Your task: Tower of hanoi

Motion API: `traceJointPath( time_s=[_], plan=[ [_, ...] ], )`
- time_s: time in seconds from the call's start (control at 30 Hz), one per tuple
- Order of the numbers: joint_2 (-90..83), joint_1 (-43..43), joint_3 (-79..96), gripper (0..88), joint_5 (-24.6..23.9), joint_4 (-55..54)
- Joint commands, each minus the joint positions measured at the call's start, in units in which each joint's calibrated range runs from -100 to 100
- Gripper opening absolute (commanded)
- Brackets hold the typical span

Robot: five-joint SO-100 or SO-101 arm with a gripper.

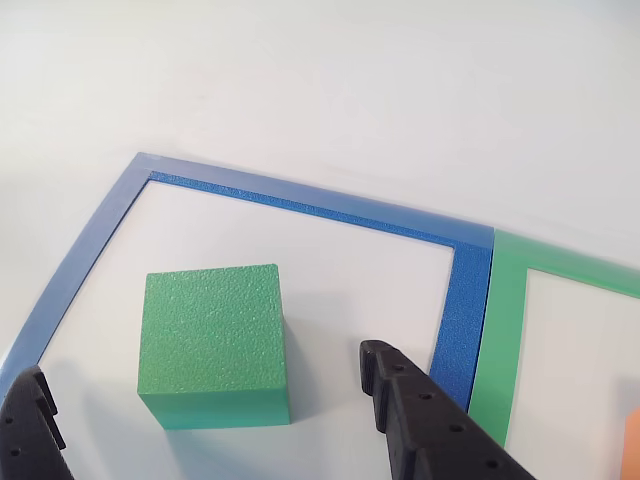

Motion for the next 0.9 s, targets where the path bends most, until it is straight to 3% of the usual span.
traceJointPath(
  time_s=[0.0, 0.23, 0.37, 0.6, 0.87],
  plan=[
    [-0.32, -0.85, -2.97, 36.2, 0.00, -1.09],
    [0.73, -1.92, -3.88, 34.9, 0.00, -1.17],
    [1.13, -2.68, -3.97, 27.6, 0.00, -1.09],
    [2.25, -3.44, -6.06, 24.7, 0.00, -1.09],
    [3.53, -3.75, -9.06, 13.5, 0.00, -0.04]
  ],
)
